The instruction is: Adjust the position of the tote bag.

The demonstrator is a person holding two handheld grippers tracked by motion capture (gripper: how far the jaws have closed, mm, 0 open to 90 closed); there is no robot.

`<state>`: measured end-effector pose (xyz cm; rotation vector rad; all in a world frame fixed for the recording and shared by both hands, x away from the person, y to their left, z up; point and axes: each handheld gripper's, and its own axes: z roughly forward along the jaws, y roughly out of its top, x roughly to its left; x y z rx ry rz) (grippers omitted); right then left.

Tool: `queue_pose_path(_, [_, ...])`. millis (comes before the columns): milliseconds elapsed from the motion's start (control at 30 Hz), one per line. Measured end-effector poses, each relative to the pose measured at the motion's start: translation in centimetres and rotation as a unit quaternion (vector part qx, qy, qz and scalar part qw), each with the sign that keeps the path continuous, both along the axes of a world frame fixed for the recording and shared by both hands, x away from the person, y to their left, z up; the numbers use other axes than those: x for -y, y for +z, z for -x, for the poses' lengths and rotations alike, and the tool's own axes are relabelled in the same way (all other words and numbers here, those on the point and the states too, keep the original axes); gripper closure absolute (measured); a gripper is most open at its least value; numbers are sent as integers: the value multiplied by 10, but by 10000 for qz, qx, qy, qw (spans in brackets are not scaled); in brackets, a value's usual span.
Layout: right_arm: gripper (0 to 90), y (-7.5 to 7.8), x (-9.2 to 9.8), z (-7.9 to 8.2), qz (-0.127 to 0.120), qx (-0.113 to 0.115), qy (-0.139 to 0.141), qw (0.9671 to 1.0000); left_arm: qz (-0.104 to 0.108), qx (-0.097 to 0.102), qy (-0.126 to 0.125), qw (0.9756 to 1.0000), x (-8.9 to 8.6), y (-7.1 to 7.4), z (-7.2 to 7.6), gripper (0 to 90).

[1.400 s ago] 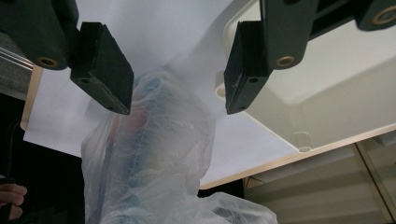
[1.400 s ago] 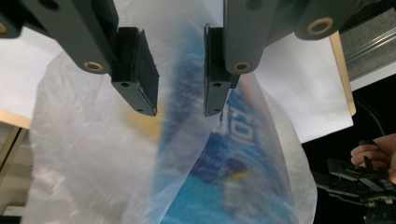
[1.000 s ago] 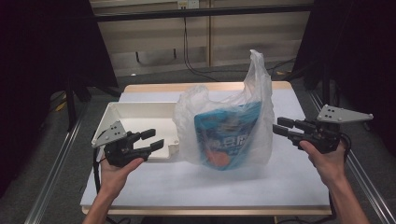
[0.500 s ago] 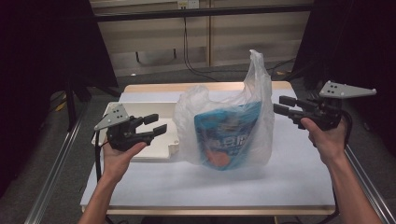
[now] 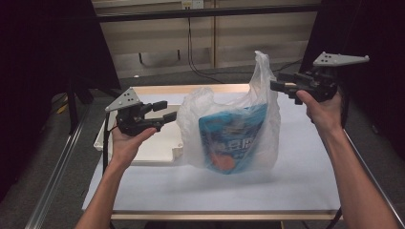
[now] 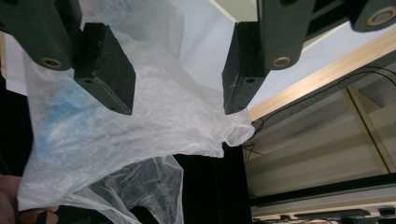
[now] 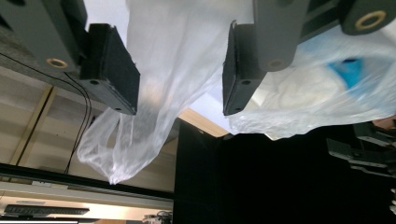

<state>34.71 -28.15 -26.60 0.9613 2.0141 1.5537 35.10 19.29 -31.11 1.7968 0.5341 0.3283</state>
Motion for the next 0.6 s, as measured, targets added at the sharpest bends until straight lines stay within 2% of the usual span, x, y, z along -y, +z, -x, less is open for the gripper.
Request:
queue_pose_path(33, [434,3,-4,-10,25,-44,-51,10000,40,4,17,10000,1,1,-3,427])
queue_pose_path(100, [432,4,-5,-13,51,-55,-46,10000,67,-9,34,10000,2,2,-6,424])
queue_pose_path(200, [391,9,-11,-30,46,-124,-151,9998,22,8,63,10000,3,4,-10,408])
queue_pose_path(367, [355,11,-15,-43,76,-195,-284,9994,50,9,96,9999,3,8,-13,391])
queue_pose_path(400, [345,10,-17,-51,91,-263,-334,9991,43,33,95,9999,3,9,-14,385])
queue_pose_path(467, [343,10,-18,-54,135,-295,-387,9987,34,31,103,9999,3,10,-14,379])
queue_pose_path(600, [513,4,-24,-62,187,-436,-349,9983,37,59,103,9999,4,12,-15,375])
